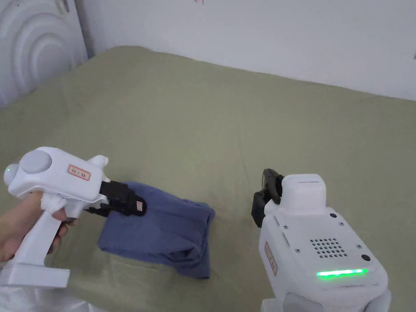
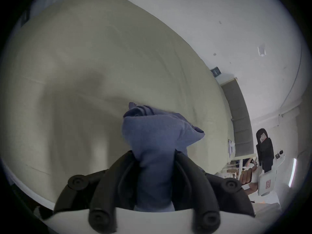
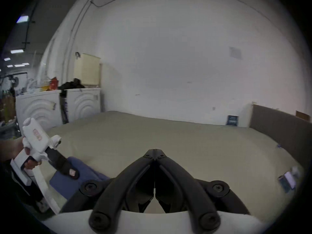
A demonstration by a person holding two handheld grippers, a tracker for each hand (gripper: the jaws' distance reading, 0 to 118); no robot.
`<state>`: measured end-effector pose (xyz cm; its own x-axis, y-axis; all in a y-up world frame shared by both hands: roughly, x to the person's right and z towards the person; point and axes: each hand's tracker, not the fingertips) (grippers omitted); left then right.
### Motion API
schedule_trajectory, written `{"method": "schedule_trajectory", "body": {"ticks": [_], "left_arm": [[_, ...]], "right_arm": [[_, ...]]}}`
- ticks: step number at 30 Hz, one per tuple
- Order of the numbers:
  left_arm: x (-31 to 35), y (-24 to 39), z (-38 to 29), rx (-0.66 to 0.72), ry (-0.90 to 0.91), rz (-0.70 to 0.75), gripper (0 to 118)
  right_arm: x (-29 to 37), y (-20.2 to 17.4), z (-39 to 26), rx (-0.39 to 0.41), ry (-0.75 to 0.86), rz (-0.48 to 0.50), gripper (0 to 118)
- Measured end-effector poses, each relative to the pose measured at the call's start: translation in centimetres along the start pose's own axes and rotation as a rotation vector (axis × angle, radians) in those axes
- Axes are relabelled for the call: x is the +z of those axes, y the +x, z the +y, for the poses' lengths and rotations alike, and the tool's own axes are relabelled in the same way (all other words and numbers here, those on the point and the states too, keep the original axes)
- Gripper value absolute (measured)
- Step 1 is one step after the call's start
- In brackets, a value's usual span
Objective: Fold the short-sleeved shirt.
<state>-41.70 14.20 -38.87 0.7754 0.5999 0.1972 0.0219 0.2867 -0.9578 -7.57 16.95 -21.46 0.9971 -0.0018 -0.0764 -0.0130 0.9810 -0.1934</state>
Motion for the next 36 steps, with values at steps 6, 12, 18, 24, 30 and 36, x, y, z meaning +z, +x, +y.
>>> {"method": "schedule_trajectory", "body": {"ticks": [6, 12, 18, 24, 30, 36], "left_arm": [[5.7, -7.6, 5.0, 0.021, 0.032, 0.079, 29], [7.7, -11.4, 10.7, -0.017, -0.044, 0.211, 29], [6.8, -12.8, 13.7, -0.033, -0.095, 0.225, 29], [6.1, -12.8, 12.9, -0.097, -0.064, 0.306, 99], [8.6, -10.0, 11.5, -0.131, 0.067, 0.418, 114], [11.4, -3.0, 8.2, -0.210, 0.236, 0.438, 1]], "right_arm": [[-6.1, -7.4, -0.9, 0.007, -0.036, 0.174, 0], [-10.8, -11.7, -2.3, 0.001, -0.082, 0.272, 0], [-13.5, -13.9, -2.9, 0.010, -0.097, 0.321, 0], [-14.4, -13.9, -3.4, 0.007, -0.115, 0.338, 0], [-14.1, -13.3, -2.2, -0.021, -0.133, 0.339, 0], [-10.2, -10.2, 0.2, -0.036, -0.106, 0.319, 0]]}}
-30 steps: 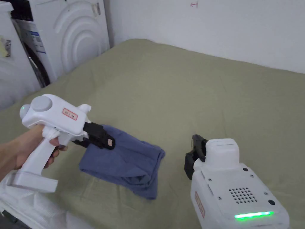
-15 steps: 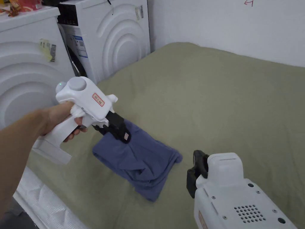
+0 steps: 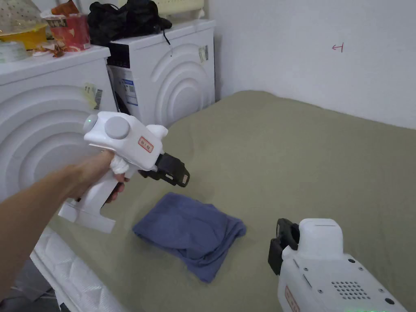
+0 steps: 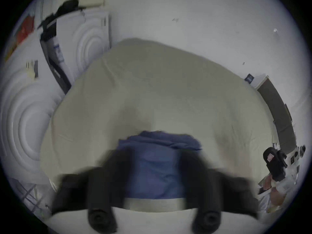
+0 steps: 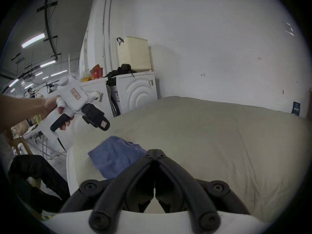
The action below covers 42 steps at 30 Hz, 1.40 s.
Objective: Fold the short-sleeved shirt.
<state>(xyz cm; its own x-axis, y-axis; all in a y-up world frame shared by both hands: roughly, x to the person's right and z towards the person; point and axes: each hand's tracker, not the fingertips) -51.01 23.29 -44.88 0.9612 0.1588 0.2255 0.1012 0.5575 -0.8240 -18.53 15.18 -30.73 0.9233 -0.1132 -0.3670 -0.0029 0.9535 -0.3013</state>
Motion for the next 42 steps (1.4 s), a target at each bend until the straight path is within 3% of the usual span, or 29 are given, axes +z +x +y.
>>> {"method": "schedule_trajectory", "body": {"ticks": [4, 9, 12, 13, 16, 19, 22, 26, 42], "left_arm": [[1.5, 9.7, -1.6, -0.103, 0.119, -0.058, 1], [1.4, 25.0, -5.7, -0.197, 0.342, -0.140, 1], [1.0, 33.7, -8.2, -0.207, 0.449, -0.146, 1], [1.0, 36.4, -9.2, -0.152, 0.413, -0.189, 1], [1.5, 43.6, -12.0, -0.145, 0.566, -0.131, 1], [1.8, 48.2, -13.9, -0.193, 0.654, -0.065, 1], [2.3, 50.5, -15.1, -0.232, 0.714, -0.034, 1], [3.3, 51.9, -15.5, -0.230, 0.727, -0.023, 1], [4.4, 50.7, -15.8, -0.245, 0.753, 0.001, 3]], "right_arm": [[5.1, 3.2, 2.1, 0.005, 0.024, -0.032, 0], [13.5, 9.5, 3.9, 0.027, 0.064, -0.177, 0], [19.3, 13.8, 4.5, 0.011, 0.078, -0.278, 0], [21.3, 15.1, 4.6, 0.010, 0.080, -0.319, 0], [26.8, 18.5, 4.4, 0.065, 0.088, -0.454, 0], [30.9, 21.3, 4.1, 0.061, 0.104, -0.558, 0], [33.6, 23.1, 4.0, 0.052, 0.140, -0.655, 0], [35.0, 24.2, 3.8, 0.026, 0.146, -0.685, 0], [34.4, 23.1, 4.3, 0.048, 0.174, -0.697, 0]]}}
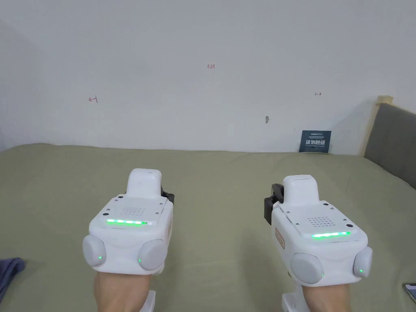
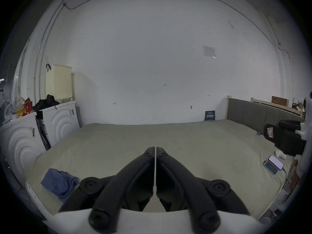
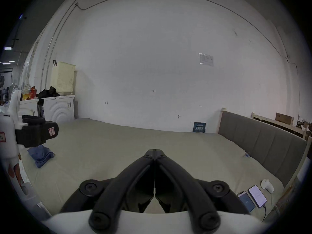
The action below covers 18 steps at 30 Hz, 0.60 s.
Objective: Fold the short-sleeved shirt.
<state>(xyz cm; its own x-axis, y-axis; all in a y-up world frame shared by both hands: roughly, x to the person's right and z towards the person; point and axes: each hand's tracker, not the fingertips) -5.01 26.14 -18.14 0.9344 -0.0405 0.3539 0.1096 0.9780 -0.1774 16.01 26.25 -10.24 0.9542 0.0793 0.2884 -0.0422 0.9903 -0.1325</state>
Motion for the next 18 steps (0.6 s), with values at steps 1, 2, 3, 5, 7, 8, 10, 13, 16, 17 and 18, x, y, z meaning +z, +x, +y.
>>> {"method": "schedule_trajectory", "body": {"ticks": [1, 2, 3, 5, 7, 8, 10, 13, 16, 17, 18], "left_arm": [[0.0, -0.1, -0.1, -0.006, 0.005, 0.016, 4], [0.0, -0.2, -0.1, -0.007, 0.006, 0.016, 4], [0.0, -0.4, -0.1, -0.008, 0.003, 0.010, 5], [-0.1, -0.6, -0.1, -0.009, 0.001, 0.025, 41], [-0.5, -1.0, 0.0, 0.001, -0.014, 0.021, 118], [-0.8, -1.1, 0.0, 0.014, -0.050, 0.020, 117], [-0.5, -1.1, -0.1, 0.013, -0.024, 0.027, 118], [-0.4, -1.2, -0.4, 0.002, -0.022, 0.031, 118], [-0.1, -1.1, -0.3, -0.017, -0.002, 0.039, 118], [0.0, -1.3, -0.5, -0.019, 0.006, 0.042, 118], [0.0, -1.4, -0.4, -0.015, 0.009, 0.048, 118]], "right_arm": [[0.0, -0.1, 0.1, -0.005, 0.004, -0.006, 0], [-0.1, -0.1, 0.3, -0.013, 0.007, -0.005, 0], [-0.1, -0.2, 0.4, -0.016, 0.009, -0.010, 2], [-0.1, -0.3, 0.6, -0.010, 0.018, -0.031, 42], [-0.2, -0.3, 0.9, -0.017, -0.001, -0.016, 116], [-0.4, -0.3, 0.7, -0.023, -0.030, -0.004, 113], [-0.3, -0.8, 1.4, 0.005, 0.012, -0.016, 118], [-0.5, -0.9, 1.1, -0.021, 0.022, -0.003, 118], [-0.7, -0.9, 0.9, -0.027, 0.022, -0.001, 118], [-0.7, -1.0, 0.9, -0.024, 0.023, 0.001, 118], [-0.9, -1.1, 1.1, -0.020, 0.022, 0.003, 118]]}}
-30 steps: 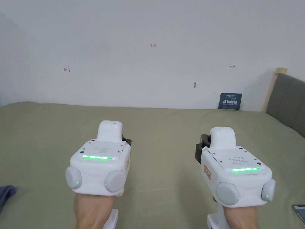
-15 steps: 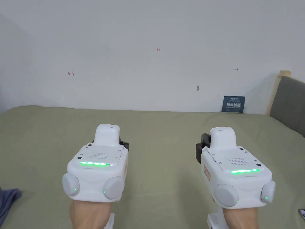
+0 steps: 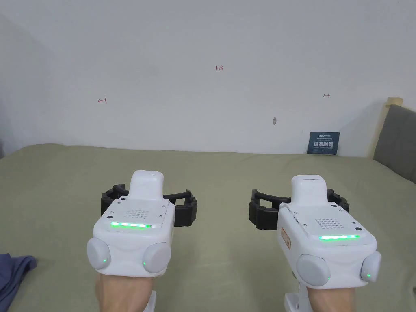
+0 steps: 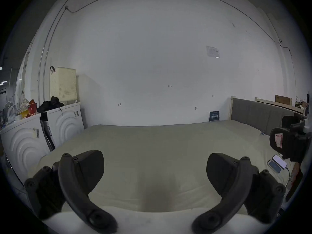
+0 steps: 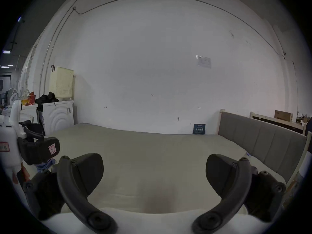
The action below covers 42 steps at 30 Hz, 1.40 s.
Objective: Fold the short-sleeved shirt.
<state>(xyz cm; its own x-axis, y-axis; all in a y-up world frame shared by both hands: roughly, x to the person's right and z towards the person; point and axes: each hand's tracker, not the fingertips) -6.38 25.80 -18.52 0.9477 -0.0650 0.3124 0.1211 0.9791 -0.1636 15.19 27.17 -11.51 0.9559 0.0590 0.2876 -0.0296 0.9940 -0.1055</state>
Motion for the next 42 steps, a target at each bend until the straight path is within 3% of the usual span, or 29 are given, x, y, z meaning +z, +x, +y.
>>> {"method": "schedule_trajectory", "body": {"ticks": [42], "left_arm": [[1.4, -1.0, 0.4, 0.026, 0.041, -0.010, 118]], "right_arm": [[2.3, -0.2, -0.7, 0.008, 0.023, 0.014, 118]]}}
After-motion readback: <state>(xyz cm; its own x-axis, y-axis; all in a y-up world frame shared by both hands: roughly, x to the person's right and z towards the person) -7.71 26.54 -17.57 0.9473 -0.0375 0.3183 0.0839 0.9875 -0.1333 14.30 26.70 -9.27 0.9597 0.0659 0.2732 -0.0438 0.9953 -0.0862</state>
